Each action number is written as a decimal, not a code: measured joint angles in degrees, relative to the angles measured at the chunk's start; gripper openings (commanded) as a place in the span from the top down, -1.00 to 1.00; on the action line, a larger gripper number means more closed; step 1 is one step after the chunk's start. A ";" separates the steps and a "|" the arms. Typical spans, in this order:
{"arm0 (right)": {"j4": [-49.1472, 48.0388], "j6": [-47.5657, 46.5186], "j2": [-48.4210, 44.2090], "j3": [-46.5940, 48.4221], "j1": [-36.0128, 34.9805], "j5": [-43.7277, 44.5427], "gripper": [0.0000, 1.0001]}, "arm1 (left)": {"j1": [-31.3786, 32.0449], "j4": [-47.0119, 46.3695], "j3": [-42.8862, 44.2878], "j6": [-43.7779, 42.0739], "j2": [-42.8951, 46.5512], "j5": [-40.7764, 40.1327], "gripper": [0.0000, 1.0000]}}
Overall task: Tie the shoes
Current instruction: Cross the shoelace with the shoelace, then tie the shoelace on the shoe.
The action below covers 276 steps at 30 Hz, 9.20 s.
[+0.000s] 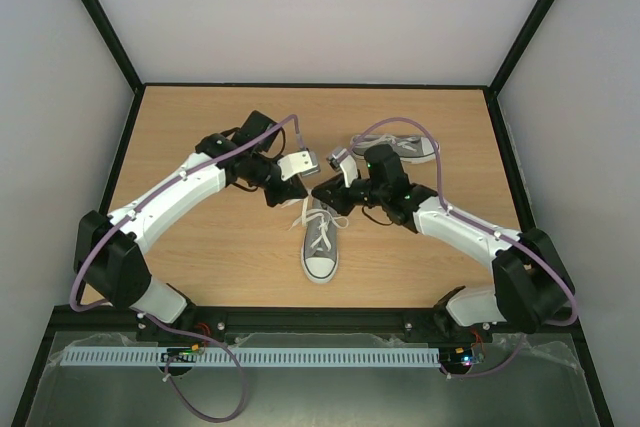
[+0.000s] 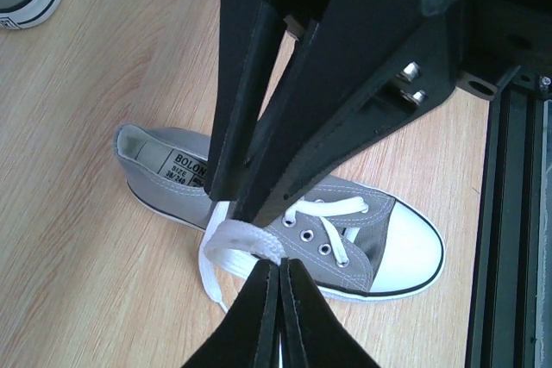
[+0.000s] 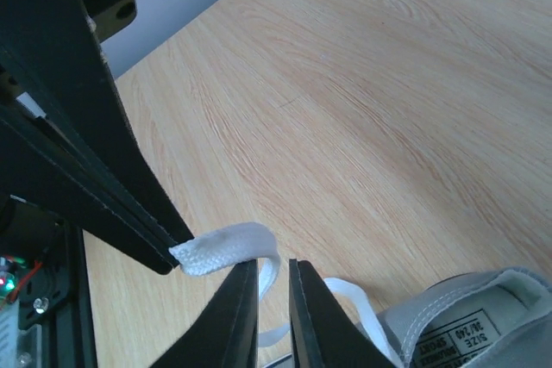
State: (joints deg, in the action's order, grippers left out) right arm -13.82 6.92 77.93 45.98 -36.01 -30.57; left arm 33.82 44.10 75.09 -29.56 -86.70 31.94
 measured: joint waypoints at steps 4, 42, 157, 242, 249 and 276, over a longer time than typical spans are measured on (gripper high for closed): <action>0.26 -1.49 -0.24 -0.35 0.00 0.70 0.52 | -0.11 0.46 0.72 -0.24 -0.42 0.02 0.95; -11.74 -9.88 -2.91 -7.65 0.00 1.90 0.98 | -2.23 4.26 3.91 -2.47 -0.94 3.72 -0.53; 10.64 11.30 6.10 1.68 2.80 8.15 0.98 | 8.52 -20.17 -9.70 -6.93 -3.37 -9.94 0.95; 7.67 11.93 3.80 -8.96 -4.52 16.26 0.96 | 4.44 -26.34 -14.29 1.57 -6.01 -6.25 0.95; 13.14 10.19 -1.86 -8.74 -4.52 19.61 0.98 | 3.41 -23.65 -14.14 -0.07 -6.01 -5.51 -0.14; 24.33 8.90 -5.73 -5.86 -4.46 20.61 0.98 | 0.26 -25.77 -15.76 0.61 -16.20 -8.28 0.53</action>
State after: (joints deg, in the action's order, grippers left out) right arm 10.50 15.81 72.20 40.12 -40.47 -9.96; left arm 34.09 18.33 59.33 -28.95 -102.89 23.66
